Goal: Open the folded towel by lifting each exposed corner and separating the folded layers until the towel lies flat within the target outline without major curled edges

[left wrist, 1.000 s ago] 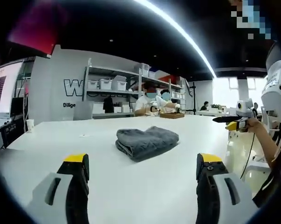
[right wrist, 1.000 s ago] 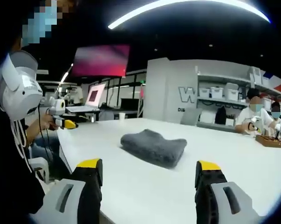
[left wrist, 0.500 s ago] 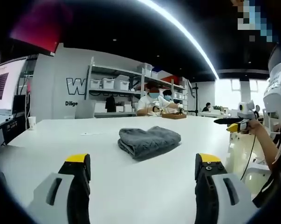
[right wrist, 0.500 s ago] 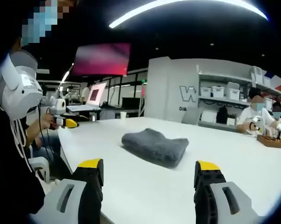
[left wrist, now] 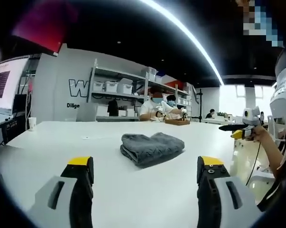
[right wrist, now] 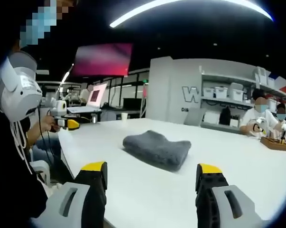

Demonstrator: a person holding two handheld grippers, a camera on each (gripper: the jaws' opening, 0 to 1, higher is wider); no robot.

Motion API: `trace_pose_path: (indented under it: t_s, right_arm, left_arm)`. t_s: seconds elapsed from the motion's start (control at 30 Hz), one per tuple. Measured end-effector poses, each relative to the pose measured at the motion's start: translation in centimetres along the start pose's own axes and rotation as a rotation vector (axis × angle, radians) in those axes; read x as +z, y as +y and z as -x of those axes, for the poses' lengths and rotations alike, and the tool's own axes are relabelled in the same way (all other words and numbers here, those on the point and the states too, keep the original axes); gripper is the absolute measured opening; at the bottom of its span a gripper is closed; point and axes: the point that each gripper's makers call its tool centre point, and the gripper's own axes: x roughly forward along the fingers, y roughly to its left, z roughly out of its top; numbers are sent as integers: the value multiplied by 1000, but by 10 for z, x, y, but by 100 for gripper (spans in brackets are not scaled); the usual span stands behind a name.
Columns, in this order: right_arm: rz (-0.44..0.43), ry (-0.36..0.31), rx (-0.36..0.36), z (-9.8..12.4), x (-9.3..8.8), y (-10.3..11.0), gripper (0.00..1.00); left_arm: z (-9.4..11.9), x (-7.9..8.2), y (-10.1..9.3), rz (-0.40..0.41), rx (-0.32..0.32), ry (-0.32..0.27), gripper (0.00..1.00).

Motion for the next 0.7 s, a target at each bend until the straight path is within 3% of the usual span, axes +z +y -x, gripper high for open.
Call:
trace_pose_path:
  t_s: [0.4,0.7]
  right_arm:
    - [8,-10,-23,-4,10,-13,70]
    - [14,-12,-13,-14,14,-19,67]
  left_arm:
    - [-12,3,1,-7,-11,6,87]
    - [-14,11,4,13,-14,-24,86]
